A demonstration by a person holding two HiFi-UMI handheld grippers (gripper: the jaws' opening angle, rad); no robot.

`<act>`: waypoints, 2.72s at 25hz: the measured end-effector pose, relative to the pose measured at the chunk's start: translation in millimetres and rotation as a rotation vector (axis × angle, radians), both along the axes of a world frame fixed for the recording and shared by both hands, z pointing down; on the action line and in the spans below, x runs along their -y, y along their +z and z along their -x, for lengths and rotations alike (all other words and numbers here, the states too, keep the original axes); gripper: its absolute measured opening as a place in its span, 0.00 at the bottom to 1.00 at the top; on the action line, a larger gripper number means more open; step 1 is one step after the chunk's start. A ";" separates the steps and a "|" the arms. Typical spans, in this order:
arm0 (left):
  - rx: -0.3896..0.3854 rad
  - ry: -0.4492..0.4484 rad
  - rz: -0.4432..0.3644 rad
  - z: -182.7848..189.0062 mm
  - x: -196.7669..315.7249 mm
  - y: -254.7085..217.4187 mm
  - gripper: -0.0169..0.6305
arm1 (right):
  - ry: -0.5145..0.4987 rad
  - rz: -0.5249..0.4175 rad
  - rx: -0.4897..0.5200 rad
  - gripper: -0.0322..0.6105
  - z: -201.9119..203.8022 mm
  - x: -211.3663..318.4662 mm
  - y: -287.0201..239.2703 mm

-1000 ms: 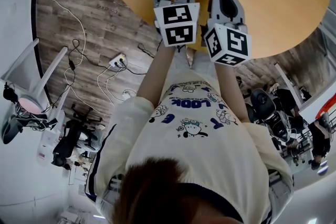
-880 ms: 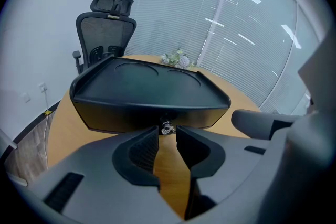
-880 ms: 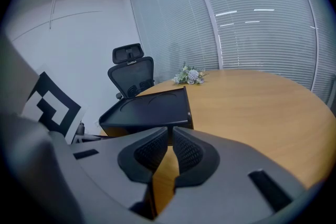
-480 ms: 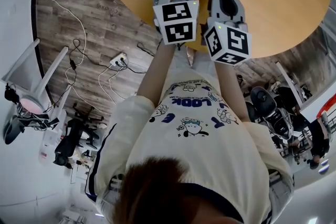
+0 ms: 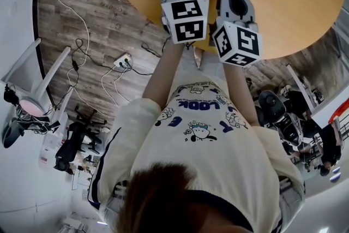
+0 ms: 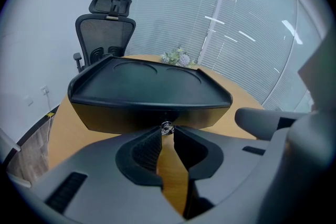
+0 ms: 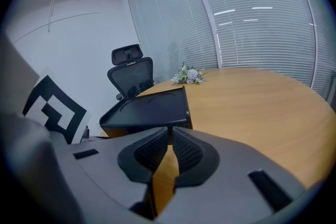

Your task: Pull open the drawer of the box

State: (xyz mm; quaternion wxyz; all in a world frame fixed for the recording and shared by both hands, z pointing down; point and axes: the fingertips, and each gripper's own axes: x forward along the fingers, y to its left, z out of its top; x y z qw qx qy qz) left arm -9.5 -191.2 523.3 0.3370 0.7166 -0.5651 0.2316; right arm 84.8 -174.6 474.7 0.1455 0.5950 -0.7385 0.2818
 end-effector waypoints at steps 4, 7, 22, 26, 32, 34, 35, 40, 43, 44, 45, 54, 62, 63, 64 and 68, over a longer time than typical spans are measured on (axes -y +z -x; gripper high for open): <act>0.002 0.000 0.004 1.8 -6.7 0.2 0.15 | -0.001 -0.005 0.003 0.12 1.7 -5.7 -1.8; 0.005 -0.002 0.007 0.4 -13.5 0.2 0.15 | -0.004 -0.011 0.004 0.12 0.4 -9.1 -4.1; 0.015 -0.014 0.024 0.0 -42.6 4.5 0.15 | -0.028 -0.030 0.006 0.12 0.8 -23.2 -10.5; 0.017 -0.018 0.026 -0.1 -52.5 5.5 0.15 | -0.032 -0.030 0.008 0.12 0.0 -31.0 -9.9; 0.019 -0.022 0.032 3.1 -62.4 4.8 0.15 | -0.041 -0.031 0.010 0.12 4.3 -37.2 -11.6; 0.018 -0.023 0.034 2.0 -65.4 4.9 0.15 | -0.046 -0.031 0.010 0.12 4.0 -38.9 -11.8; 0.018 -0.023 0.035 0.8 -67.4 4.7 0.15 | -0.047 -0.032 0.011 0.12 3.1 -40.3 -12.3; 0.034 -0.021 0.036 2.0 -76.5 6.1 0.15 | -0.052 -0.034 0.017 0.12 4.4 -45.7 -12.3; 0.026 -0.021 0.038 -0.1 -81.9 6.0 0.15 | -0.054 -0.031 0.018 0.12 5.5 -49.2 -12.0; 0.025 -0.020 0.038 -1.0 -83.7 5.8 0.15 | -0.054 -0.032 0.017 0.12 5.4 -50.5 -12.6; 0.025 -0.018 0.038 -1.3 -85.5 5.8 0.15 | -0.055 -0.034 0.017 0.12 5.6 -51.8 -13.1; 0.036 -0.015 0.040 1.5 -98.3 7.6 0.15 | -0.060 -0.040 0.020 0.12 8.5 -60.4 -14.5; 0.021 -0.024 0.041 0.7 -110.3 10.5 0.15 | -0.070 -0.038 0.016 0.12 10.0 -67.3 -10.1; 0.022 -0.024 0.037 0.3 -111.2 9.7 0.15 | -0.070 -0.039 0.017 0.12 9.4 -68.4 -10.1; 0.025 -0.023 0.034 0.0 -111.9 9.0 0.15 | -0.069 -0.039 0.016 0.12 8.6 -69.7 -10.3; 0.022 -0.025 0.034 1.1 -112.1 8.8 0.15 | -0.067 -0.040 0.012 0.12 9.2 -72.4 -11.8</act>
